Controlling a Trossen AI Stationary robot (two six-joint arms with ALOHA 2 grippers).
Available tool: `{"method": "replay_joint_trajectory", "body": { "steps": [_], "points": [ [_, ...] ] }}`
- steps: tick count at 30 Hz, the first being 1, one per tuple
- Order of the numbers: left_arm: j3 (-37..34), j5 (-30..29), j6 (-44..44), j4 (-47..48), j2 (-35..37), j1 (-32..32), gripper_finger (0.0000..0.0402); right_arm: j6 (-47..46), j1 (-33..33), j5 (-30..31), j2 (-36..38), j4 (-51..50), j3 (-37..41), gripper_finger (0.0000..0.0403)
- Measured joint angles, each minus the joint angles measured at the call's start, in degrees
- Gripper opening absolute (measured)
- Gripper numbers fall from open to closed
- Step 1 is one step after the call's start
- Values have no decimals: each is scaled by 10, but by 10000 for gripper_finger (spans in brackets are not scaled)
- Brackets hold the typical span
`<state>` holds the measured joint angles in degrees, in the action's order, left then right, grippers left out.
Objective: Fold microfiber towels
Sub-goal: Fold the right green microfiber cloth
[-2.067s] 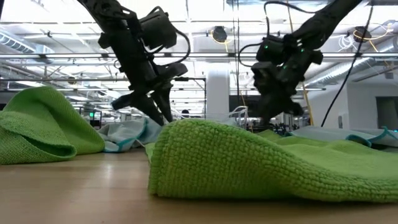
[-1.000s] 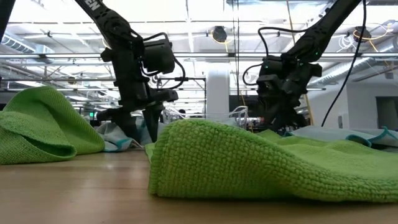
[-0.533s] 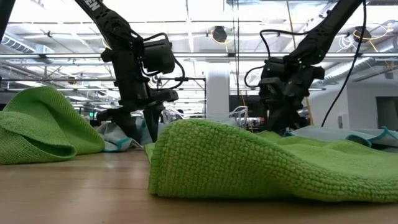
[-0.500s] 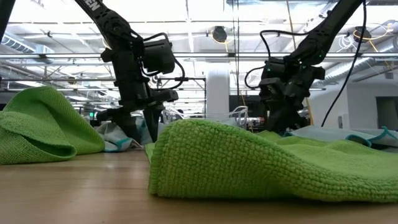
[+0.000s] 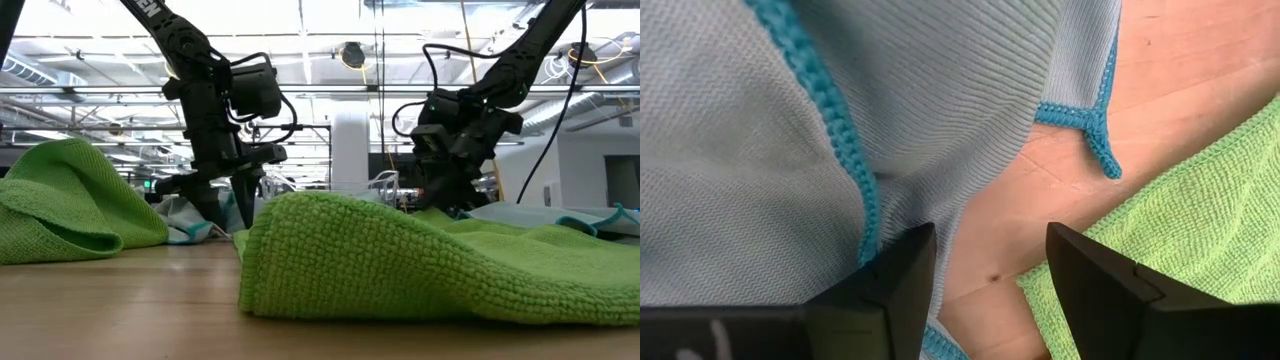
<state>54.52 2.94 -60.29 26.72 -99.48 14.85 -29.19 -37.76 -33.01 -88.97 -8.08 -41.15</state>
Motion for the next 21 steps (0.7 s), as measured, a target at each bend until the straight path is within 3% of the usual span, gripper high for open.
{"method": "replay_joint_trajectory", "body": {
  "steps": [8, 14, 21],
  "points": [
    [0, 5, 4, 0, 0, 0, 198, -1, 0, -1, 0, -6, 0, 9],
    [16, 102, 25, 2, 7, 7, 198, 7, 0, -2, 3, -13, 0, 4],
    [35, 65, -3, -18, 11, 4, 198, 15, 0, -11, 7, -14, 1, 2]
  ]
}}
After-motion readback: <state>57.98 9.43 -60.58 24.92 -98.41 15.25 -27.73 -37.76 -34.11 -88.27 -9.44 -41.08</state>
